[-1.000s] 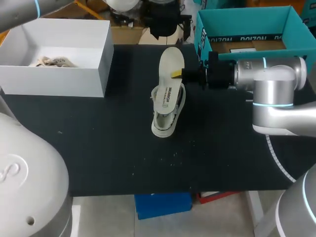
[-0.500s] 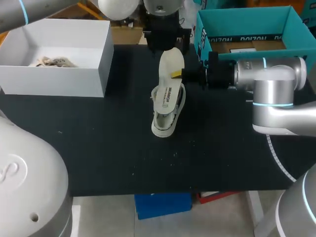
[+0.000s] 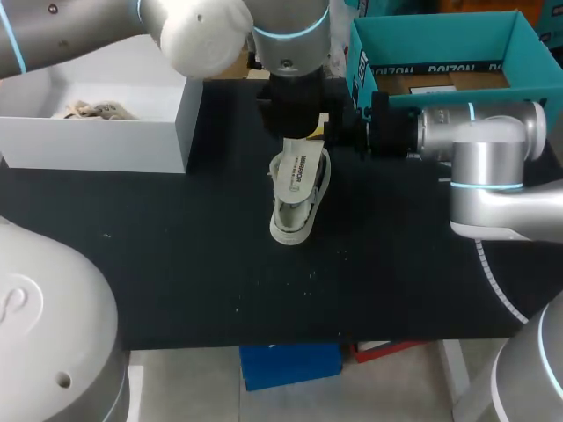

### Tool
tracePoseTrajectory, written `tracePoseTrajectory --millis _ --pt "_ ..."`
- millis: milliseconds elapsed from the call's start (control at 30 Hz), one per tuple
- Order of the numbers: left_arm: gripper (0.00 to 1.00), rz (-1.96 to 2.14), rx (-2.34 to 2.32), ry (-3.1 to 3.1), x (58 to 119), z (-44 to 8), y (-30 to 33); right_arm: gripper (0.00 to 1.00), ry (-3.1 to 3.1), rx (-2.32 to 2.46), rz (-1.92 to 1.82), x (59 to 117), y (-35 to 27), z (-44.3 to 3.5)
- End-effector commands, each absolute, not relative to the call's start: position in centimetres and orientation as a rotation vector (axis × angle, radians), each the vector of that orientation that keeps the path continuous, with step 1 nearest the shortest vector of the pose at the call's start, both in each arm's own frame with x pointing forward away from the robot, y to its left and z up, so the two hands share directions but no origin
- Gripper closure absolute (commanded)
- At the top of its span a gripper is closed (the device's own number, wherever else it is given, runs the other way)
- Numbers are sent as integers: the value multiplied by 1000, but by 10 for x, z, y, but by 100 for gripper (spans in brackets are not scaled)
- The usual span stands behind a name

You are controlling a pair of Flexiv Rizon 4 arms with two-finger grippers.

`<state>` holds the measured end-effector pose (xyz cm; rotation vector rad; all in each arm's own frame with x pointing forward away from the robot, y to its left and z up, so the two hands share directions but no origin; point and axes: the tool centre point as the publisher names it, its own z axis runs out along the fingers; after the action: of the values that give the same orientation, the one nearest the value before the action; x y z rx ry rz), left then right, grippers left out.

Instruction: Take the shoe out of the shoebox, open the shoe tongue, remove and reinsert the insole, then place the shoe into the shoebox

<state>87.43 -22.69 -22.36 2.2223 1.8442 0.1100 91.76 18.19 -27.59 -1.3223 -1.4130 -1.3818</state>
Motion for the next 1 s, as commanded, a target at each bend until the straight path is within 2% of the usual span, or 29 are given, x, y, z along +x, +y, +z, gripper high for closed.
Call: tracePoseTrajectory --millis 33,400,800,1000 --pt "0 161 2194 1821 859 -227 -224 100 -1413 -1326 -1382 917 183 -276" --pt "0 158 2141 1803 834 -226 -221 100 -1413 -1326 -1382 917 183 -276" --pt "0 -927 1405 1268 851 -236 -169 100 -1413 -1326 -1382 917 183 -276" --pt "0 -1020 1322 1209 856 -243 -160 100 -1413 -1326 -1382 917 183 -276"
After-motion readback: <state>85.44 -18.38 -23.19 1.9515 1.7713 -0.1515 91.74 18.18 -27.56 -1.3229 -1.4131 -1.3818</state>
